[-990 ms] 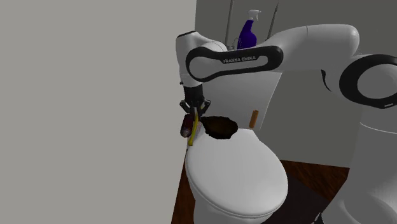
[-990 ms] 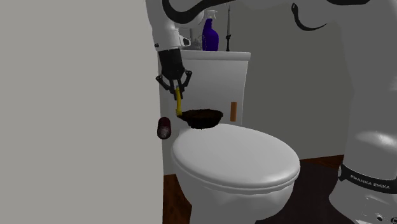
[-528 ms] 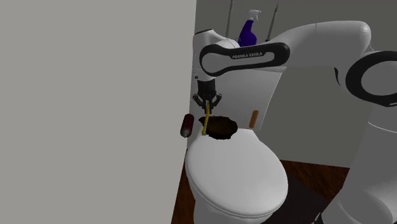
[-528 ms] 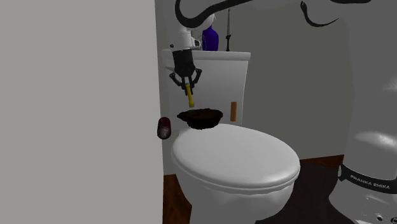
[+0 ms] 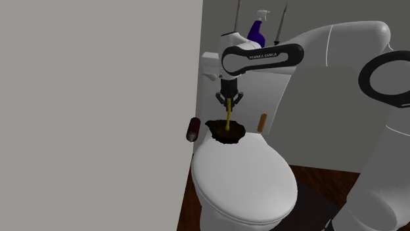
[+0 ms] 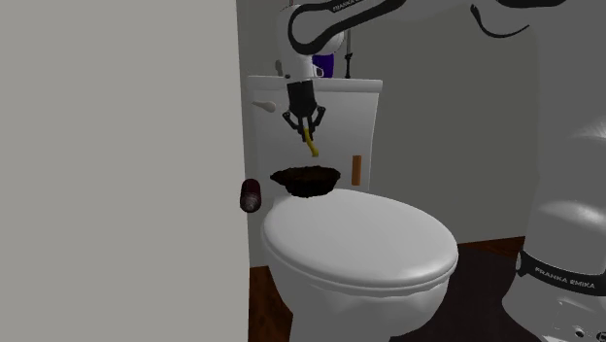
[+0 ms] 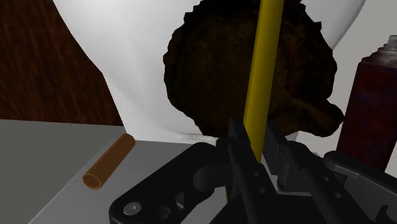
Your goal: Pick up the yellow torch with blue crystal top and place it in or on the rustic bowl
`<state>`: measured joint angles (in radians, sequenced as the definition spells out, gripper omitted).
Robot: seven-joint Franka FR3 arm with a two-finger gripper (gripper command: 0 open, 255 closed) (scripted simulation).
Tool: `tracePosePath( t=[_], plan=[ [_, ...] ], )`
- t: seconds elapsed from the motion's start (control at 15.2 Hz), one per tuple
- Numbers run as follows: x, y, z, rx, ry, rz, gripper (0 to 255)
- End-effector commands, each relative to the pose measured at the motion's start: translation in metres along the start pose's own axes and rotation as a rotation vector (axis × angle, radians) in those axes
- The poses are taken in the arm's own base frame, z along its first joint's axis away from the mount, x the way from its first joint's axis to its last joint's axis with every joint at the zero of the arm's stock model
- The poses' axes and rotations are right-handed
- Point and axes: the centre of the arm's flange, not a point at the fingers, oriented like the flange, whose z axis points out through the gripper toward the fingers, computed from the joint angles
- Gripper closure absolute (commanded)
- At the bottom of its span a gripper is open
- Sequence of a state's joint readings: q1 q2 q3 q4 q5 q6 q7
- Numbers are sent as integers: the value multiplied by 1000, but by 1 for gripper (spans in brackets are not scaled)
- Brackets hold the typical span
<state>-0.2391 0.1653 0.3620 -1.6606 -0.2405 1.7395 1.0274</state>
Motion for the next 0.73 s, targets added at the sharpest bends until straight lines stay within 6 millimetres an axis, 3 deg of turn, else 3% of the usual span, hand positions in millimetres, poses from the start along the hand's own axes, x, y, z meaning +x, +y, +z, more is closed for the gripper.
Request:
tracePosePath(
  t=[0.0,0.66],
  plan=[
    [11,8,6,0,0,-2,255],
    [5,0,58,0,0,-2,255]
  ],
)
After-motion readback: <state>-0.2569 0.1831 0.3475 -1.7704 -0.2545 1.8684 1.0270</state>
